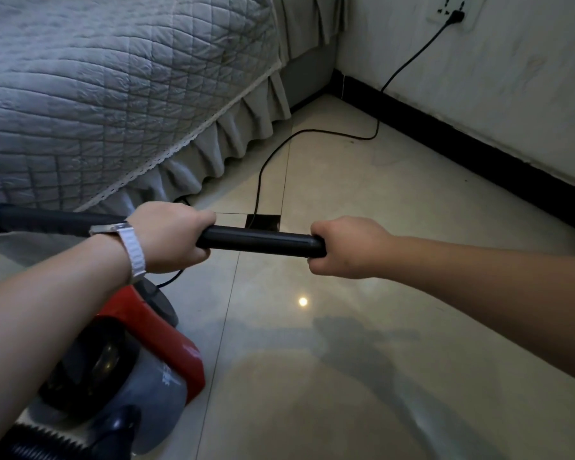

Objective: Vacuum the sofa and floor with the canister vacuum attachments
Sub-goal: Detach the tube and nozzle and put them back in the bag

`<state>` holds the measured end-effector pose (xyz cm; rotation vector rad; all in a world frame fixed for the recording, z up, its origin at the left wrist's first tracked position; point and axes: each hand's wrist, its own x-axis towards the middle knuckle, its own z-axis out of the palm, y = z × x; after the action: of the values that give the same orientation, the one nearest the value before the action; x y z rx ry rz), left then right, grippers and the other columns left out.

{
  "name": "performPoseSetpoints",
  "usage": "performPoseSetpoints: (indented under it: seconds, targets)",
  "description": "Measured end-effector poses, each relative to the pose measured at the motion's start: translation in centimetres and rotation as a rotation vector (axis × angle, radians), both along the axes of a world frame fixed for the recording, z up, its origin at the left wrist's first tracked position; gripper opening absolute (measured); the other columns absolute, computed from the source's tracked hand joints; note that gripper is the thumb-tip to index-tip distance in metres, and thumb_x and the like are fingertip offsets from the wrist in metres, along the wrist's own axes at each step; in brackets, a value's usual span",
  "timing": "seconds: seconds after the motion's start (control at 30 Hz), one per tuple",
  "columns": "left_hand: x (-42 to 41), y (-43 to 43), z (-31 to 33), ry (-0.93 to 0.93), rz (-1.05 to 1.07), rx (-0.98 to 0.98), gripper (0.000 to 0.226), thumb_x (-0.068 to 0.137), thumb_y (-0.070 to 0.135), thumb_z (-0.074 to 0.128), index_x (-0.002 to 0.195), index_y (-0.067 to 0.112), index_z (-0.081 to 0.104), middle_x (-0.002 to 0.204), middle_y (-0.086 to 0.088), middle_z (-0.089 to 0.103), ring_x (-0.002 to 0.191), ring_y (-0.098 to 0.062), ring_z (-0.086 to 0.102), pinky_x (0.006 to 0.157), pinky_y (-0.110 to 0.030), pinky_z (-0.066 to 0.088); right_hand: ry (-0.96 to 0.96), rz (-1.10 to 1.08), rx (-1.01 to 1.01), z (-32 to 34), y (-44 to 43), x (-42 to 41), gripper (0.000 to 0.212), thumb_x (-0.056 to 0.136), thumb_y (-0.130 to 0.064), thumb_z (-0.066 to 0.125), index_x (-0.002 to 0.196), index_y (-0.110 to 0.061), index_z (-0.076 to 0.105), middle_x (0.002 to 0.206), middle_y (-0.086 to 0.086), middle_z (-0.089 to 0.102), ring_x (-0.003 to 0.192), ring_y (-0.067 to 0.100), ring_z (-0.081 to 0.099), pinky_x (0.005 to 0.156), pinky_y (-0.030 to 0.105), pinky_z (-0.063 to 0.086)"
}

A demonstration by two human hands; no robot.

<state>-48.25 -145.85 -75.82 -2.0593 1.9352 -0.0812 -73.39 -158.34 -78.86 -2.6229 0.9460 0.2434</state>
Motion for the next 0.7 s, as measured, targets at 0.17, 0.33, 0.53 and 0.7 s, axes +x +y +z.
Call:
performPoseSetpoints:
  seconds: [0.17,0.33,0.53,0.7]
  targets:
    - [-1.7,-0.4,1.4,0.015,-0.033,0.029,0.022,0.087,0.045,0.056,0.101,0.028,0.053,0.088,0.006,0.061,0.085,-0.021,0.064,0.063,-0.03,0.043,-0.033,0.0,0.018,1.0,0.6,0.1,0.015,0.086,-0.038,0.062,0.088,-0.027,0.051,0.07,-0.007,0.053,0.06,0.014,0.051,0.05,0.026,0.035]
    - [-7.5,-1.5,0.7,0.093,-0.149,-0.016,0.021,0.088,0.043,0.054,0.093,0.031,0.037,0.098,0.006,0.063,0.088,-0.021,0.065,0.061,-0.029,0.035,-0.089,0.074,-0.014,2.1,2.3,1.4,0.017,0.087,-0.037,0.061,0.089,-0.025,0.049,0.066,-0.008,0.046,0.059,0.017,0.047,0.05,0.027,0.032]
    - [-8.7,-1.6,0.0,0.09,-0.125,-0.043,0.015,0.091,0.041,0.053,0.098,0.03,0.045,0.091,0.007,0.061,0.082,-0.02,0.063,0.057,-0.03,0.031,-0.098,0.087,0.087,2.4,2.9,1.8,0.015,0.087,-0.034,0.063,0.092,-0.026,0.05,0.072,-0.011,0.05,0.07,0.02,0.053,0.053,0.027,0.038]
    - [-8.0,-1.0,-0.1,0.108,-0.103,-0.035,0.014,0.091,0.044,0.051,0.096,0.031,0.049,0.08,0.009,0.053,0.078,-0.019,0.061,0.057,-0.03,0.032,0.005,0.066,0.364,3.0,2.2,1.9,0.018,0.088,-0.032,0.069,0.083,-0.028,0.052,0.071,-0.005,0.063,0.053,0.011,0.061,0.049,0.022,0.044]
